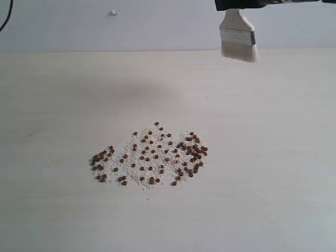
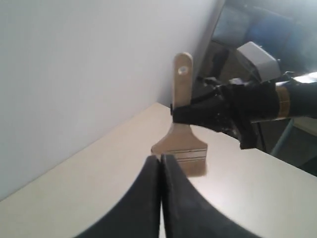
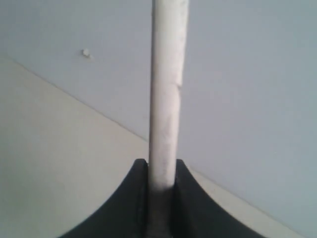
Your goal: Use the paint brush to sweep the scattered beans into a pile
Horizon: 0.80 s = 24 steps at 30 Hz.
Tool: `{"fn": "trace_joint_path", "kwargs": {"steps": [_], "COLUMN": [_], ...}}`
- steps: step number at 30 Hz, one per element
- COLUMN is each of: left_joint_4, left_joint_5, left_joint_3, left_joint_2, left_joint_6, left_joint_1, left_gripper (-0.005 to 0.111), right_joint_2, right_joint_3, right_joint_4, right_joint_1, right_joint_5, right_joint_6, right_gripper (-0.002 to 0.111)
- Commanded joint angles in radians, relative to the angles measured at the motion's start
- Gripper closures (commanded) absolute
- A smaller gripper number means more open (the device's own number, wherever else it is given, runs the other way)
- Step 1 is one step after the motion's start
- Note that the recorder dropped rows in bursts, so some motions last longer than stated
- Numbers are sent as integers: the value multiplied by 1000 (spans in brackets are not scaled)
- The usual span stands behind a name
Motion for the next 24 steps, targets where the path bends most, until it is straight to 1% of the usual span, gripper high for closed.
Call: {"fn": "trace_joint_path", "kwargs": {"steps": [1, 4, 6, 8, 11, 14, 16, 20, 24], "left_joint_4": [-12, -12, -12, -30, -92, -93, -93, -93, -93], "left_joint_5": [5, -99, -228, -316, -471, -626, -732, -822, -851], "left_joint_3": [71, 148, 249, 329, 464, 587, 697, 828, 940], "left_joint_2": [-53, -116, -199, -275, -412, -557, -706, -923, -1115], "left_joint_6": [29, 75, 104, 128, 207, 269, 289, 292, 277], "left_joint_1": [23, 23, 21, 21, 21, 21, 21, 21, 21], "left_gripper": [107, 107, 107, 107, 107, 107, 107, 107, 107], "right_joint_2": [-58, -88, -115, -128, -144, -162, -179, -208, -223], "right_joint_3": [-9, -9, -9, -9, -3, 19, 48, 82, 116], "right_joint_4": [16, 16, 16, 16, 11, 9, 9, 9, 0], "right_joint_1": [-4, -4, -4, -4, -4, -4, -4, -4, -4], "right_joint_5": [76, 85, 87, 87, 84, 84, 93, 85, 10], "right_joint_6": [-8, -8, -1, 12, 54, 55, 62, 101, 155], "right_gripper": [108, 108, 108, 108, 108, 108, 108, 108, 108]}}
